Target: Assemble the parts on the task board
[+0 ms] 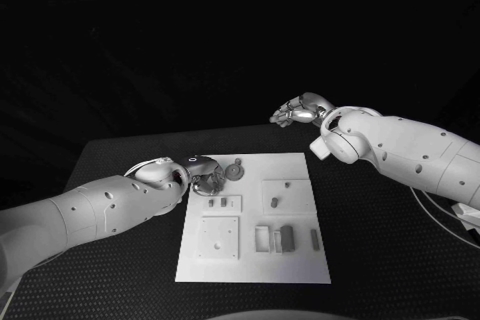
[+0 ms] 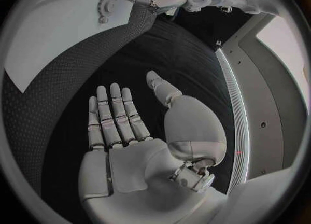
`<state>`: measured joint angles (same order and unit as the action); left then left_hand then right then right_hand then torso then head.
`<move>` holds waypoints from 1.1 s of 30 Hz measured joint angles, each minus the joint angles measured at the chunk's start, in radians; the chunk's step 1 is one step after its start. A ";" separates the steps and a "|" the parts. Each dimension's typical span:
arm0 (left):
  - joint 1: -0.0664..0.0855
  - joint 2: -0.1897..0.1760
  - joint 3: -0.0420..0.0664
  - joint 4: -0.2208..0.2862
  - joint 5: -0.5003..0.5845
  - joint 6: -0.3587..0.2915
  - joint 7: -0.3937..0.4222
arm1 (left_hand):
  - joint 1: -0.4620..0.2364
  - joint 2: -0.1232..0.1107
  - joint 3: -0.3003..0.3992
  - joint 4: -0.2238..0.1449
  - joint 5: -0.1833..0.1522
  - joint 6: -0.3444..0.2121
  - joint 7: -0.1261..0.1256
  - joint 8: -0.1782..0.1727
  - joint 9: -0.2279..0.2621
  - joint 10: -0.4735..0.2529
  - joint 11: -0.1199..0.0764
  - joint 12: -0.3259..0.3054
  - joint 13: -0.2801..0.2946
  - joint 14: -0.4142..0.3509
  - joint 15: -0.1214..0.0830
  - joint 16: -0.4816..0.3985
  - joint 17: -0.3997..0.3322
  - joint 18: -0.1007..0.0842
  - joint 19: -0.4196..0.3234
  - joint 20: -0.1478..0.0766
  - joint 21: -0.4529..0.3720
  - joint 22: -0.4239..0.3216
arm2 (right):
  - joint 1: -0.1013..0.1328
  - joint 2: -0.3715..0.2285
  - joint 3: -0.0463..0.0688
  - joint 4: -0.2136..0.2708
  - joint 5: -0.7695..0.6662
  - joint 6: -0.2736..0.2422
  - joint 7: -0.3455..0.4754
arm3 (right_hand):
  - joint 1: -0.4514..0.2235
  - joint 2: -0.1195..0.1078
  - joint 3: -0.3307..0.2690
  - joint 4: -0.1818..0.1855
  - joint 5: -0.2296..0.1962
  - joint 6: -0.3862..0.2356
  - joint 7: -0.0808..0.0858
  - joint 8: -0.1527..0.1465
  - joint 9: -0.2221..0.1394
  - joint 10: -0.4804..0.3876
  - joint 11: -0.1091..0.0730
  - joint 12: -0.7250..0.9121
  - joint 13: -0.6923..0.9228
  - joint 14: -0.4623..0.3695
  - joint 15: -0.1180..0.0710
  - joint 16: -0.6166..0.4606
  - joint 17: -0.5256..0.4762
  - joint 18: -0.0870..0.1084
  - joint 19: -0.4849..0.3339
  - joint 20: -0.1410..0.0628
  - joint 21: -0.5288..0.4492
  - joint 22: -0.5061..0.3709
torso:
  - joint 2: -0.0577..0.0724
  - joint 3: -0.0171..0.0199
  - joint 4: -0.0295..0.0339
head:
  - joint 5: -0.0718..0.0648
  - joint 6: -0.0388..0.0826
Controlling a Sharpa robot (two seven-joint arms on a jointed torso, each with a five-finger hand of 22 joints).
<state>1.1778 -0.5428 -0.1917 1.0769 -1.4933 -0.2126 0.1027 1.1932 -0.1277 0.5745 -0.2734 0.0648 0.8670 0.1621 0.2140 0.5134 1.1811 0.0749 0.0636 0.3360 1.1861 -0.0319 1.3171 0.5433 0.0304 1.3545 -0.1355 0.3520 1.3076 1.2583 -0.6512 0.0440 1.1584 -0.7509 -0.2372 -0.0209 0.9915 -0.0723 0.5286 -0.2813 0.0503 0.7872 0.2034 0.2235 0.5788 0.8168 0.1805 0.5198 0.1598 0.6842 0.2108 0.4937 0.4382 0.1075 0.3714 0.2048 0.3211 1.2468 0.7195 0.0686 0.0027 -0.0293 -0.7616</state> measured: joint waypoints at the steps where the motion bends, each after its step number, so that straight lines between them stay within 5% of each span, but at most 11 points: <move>1: 0.000 -0.004 0.000 -0.001 0.000 0.001 -0.001 | 0.000 0.000 0.000 0.000 0.000 0.000 0.000 0.000 0.000 -0.001 -0.001 0.000 0.000 0.000 0.000 0.000 0.000 0.000 0.000 0.000 0.000 0.000 | 0.000 0.000 0.000 -0.001 0.000 0.000 0.000 | 0.000 0.000 0.002 -0.002 0.000 0.000 0.000 0.000 0.000 0.000 0.000 0.000 0.000 0.000 0.000 0.000 0.000 0.000 0.000 0.000 0.000 0.000 | 0.000 -0.0001 0.0000 | 0.000 0.000; 10: 0.003 -0.052 0.013 -0.032 0.015 0.022 -0.013 | 0.004 -0.004 0.000 0.000 0.000 0.006 -0.009 0.011 0.001 -0.011 -0.007 0.001 -0.001 -0.006 0.006 0.000 0.000 0.008 -0.003 0.010 -0.006 0.000 | -0.001 -0.005 0.000 -0.027 -0.035 0.006 0.014 | 0.054 0.009 0.018 -0.010 0.000 0.000 0.000 0.010 0.000 0.000 0.000 0.011 -0.006 0.018 -0.011 0.019 0.001 0.000 0.015 0.000 0.000 0.002 | 0.000 0.0002 -0.0003 | -0.005 0.006; 16: 0.006 -0.081 0.050 -0.081 0.111 0.039 -0.025 | 0.004 -0.003 0.002 0.008 0.000 0.018 0.000 0.018 0.002 -0.028 0.011 0.004 0.004 -0.036 0.011 -0.044 -0.021 0.008 -0.017 0.023 -0.028 0.000 | -0.011 -0.010 -0.001 -0.049 -0.156 0.044 0.025 | 0.082 0.005 0.027 -0.013 0.000 0.020 -0.009 0.020 0.003 0.038 -0.017 0.036 0.001 0.045 -0.021 0.039 0.007 0.000 0.036 -0.005 0.002 0.002 | -0.001 -0.0008 0.0008 | -0.013 0.014; 18: 0.015 -0.099 0.059 -0.081 0.177 0.040 -0.027 | -0.003 0.003 0.007 0.019 0.000 0.020 0.001 0.024 0.002 -0.030 0.021 0.004 0.007 -0.063 0.013 -0.087 -0.041 0.009 -0.052 0.029 -0.056 -0.002 | -0.015 -0.015 -0.006 -0.049 -0.216 0.066 0.025 | 0.084 0.003 0.027 -0.013 0.000 0.021 -0.009 0.025 0.004 0.061 -0.027 0.043 0.001 0.097 -0.039 0.068 0.018 0.027 0.087 -0.007 0.023 0.003 | -0.001 -0.0013 0.0012 | -0.019 0.016; 21: 0.037 -0.135 0.063 -0.059 0.270 0.039 -0.029 | -0.014 -0.002 0.014 0.029 0.000 0.017 0.006 0.027 0.000 -0.022 0.020 0.004 0.011 -0.101 0.018 -0.162 -0.074 0.013 -0.104 0.039 -0.110 -0.033 | -0.015 -0.036 -0.033 -0.032 -0.301 0.093 0.025 | 0.084 0.003 0.027 -0.013 0.000 0.028 -0.017 0.028 0.004 0.103 -0.042 0.043 -0.002 0.151 -0.068 0.086 0.025 0.049 0.146 -0.009 0.029 -0.007 | -0.001 -0.0011 0.0018 | -0.029 0.020; 23: 0.052 -0.156 0.063 -0.041 0.313 0.039 -0.028 | -0.018 0.003 0.016 0.030 -0.004 0.015 0.008 0.029 0.000 -0.016 0.020 0.004 0.014 -0.117 0.020 -0.203 -0.092 0.017 -0.126 0.044 -0.140 -0.053 | -0.017 -0.048 -0.040 -0.019 -0.347 0.104 0.024 | 0.084 0.003 0.028 -0.011 0.000 0.039 -0.018 0.035 0.004 0.121 -0.049 0.043 -0.005 0.185 -0.081 0.100 0.032 0.057 0.178 -0.012 0.039 -0.012 | -0.001 -0.0011 0.0022 | -0.032 0.023; 24: 0.062 -0.169 0.064 -0.028 0.340 0.038 -0.028 | -0.019 0.002 0.016 0.030 -0.004 0.015 0.008 0.030 0.000 -0.014 0.022 0.004 0.016 -0.131 0.023 -0.234 -0.105 0.017 -0.145 0.049 -0.163 -0.071 | -0.017 -0.055 -0.044 -0.009 -0.373 0.108 0.023 | 0.087 0.006 0.034 -0.011 0.000 0.045 -0.023 0.038 0.005 0.143 -0.056 0.042 -0.007 0.234 -0.104 0.124 0.042 0.079 0.227 -0.015 0.054 -0.015 | -0.001 -0.0011 0.0024 | -0.034 0.025; 27: 0.087 -0.205 0.066 0.011 0.427 0.038 -0.023 | -0.025 -0.004 0.016 0.030 -0.004 0.015 0.008 0.036 0.000 -0.010 0.025 0.004 0.019 -0.156 0.030 -0.311 -0.133 0.031 -0.180 0.061 -0.219 -0.117 | -0.016 -0.077 -0.063 0.032 -0.446 0.110 0.025 | 0.095 0.013 0.040 -0.009 0.000 0.062 -0.028 0.046 0.006 0.183 -0.068 0.023 -0.015 0.299 -0.137 0.148 0.057 0.103 0.304 -0.019 0.066 -0.029 | -0.001 -0.0012 0.0025 | -0.036 0.028; 33: 0.104 -0.265 0.065 0.104 0.612 0.039 -0.006 | -0.032 -0.011 0.008 0.017 -0.004 0.008 0.011 0.049 0.000 0.000 0.040 0.004 0.021 -0.238 0.073 -0.459 -0.163 0.031 -0.288 0.087 -0.287 -0.211 | -0.043 -0.116 -0.090 0.098 -0.566 0.087 0.038 | 0.133 0.020 0.051 -0.012 0.000 0.080 -0.033 0.055 0.005 0.233 -0.083 -0.009 -0.026 0.364 -0.170 0.164 0.074 0.125 0.381 -0.020 0.066 -0.051 | -0.003 -0.0022 0.0041 | -0.036 0.033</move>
<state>1.2817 -0.8078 -0.1268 1.1811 -0.8812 -0.1732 0.0972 1.1615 -0.1383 0.5825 -0.2567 0.0608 0.8751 0.1732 0.2635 0.5134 1.1808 0.1149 0.0678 0.3569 0.9477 0.0413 0.8586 0.3799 0.0616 1.0663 -0.0484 0.0651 1.0962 1.2155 -0.7671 -0.0462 1.2567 -1.3169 -0.1502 0.0169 1.1244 -0.0527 0.5800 -0.2938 0.0503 0.8676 0.1699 0.2787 0.5842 1.0501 0.0979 0.5108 0.1335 1.0481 0.0411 0.6578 0.5127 0.2327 0.7521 0.1847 0.3868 1.1959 0.7162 0.0664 0.0068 -0.0657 -0.7286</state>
